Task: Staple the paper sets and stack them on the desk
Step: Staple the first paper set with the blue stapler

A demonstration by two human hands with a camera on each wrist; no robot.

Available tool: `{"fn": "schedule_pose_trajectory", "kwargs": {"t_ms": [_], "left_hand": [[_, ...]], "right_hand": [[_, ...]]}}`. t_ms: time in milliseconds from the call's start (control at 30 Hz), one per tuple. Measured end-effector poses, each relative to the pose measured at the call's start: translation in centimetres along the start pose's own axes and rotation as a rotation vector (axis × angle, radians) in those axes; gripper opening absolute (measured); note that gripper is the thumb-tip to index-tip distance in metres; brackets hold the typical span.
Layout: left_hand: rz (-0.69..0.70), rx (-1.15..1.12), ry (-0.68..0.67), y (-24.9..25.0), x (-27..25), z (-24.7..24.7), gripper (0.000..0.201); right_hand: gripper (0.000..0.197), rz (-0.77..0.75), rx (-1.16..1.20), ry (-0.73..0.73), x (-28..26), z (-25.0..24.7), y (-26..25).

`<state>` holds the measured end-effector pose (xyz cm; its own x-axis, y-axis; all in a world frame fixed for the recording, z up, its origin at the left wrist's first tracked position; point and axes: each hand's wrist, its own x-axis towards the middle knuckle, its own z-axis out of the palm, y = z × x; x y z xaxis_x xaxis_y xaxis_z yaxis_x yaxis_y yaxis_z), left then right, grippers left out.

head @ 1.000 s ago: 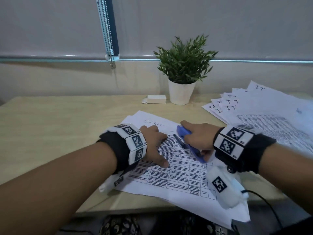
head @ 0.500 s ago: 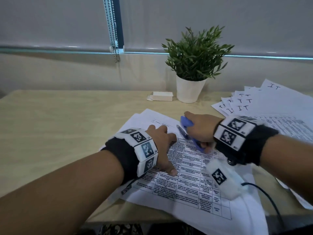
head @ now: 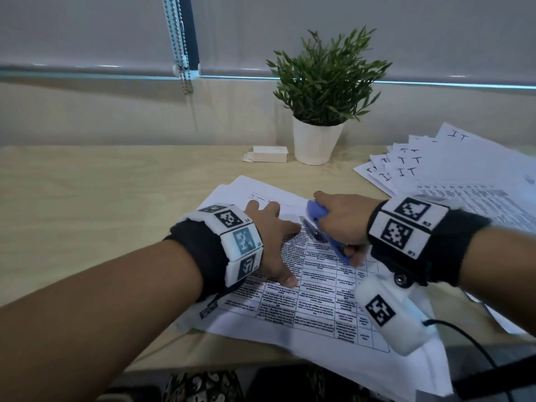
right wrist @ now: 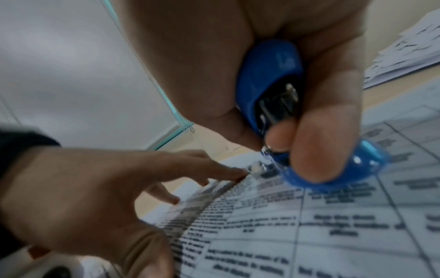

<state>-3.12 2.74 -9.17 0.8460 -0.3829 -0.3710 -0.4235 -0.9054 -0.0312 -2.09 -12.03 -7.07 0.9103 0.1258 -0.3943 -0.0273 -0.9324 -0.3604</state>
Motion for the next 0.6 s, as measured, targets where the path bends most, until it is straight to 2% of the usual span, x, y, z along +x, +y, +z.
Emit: {"fn": "schedule_pose_trajectory", "kwargs": {"t_ms": [133, 233, 333, 400, 467, 533, 600], "left_hand": [[-0.006, 0.007, 0.002, 0.1, 0.0, 0.1, 0.091], [-0.019, 0.0, -0.024, 0.0, -0.1, -0.2, 0.096], [-0.05, -0.063, -0.042, 0.0, -0.2, -0.7, 0.102], [-0.133, -0.264, 0.055, -0.5, 0.0, -1.4, 0.104], [-0.231, -0.482, 0.215, -1.2, 0.3, -2.4, 0.105], [-0.256, -0.565, 0.289, -1.4, 0.2, -3.8, 0.092], [-0.207, -0.632, 0.27, -1.4, 0.1, -4.8, 0.056]], "right_hand": [[0.046, -0.002, -0.156, 0.118, 0.8, 0.8, -0.9], [0.05, -0.037, -0.071, 0.175, 2.3, 0.2, -1.5], [0.052, -0.125, -0.098, 0.201, 2.2, -0.8, -1.4], [0.06, -0.191, -0.186, 0.228, 1.4, -1.3, -1.2], [0.065, -0.255, -0.275, 0.266, 0.2, -1.5, -1.1], [0.067, -0.311, -0.314, 0.296, -0.9, -1.6, -1.3], [0.068, -0.366, -0.327, 0.324, -2.0, -1.7, -1.7]]}}
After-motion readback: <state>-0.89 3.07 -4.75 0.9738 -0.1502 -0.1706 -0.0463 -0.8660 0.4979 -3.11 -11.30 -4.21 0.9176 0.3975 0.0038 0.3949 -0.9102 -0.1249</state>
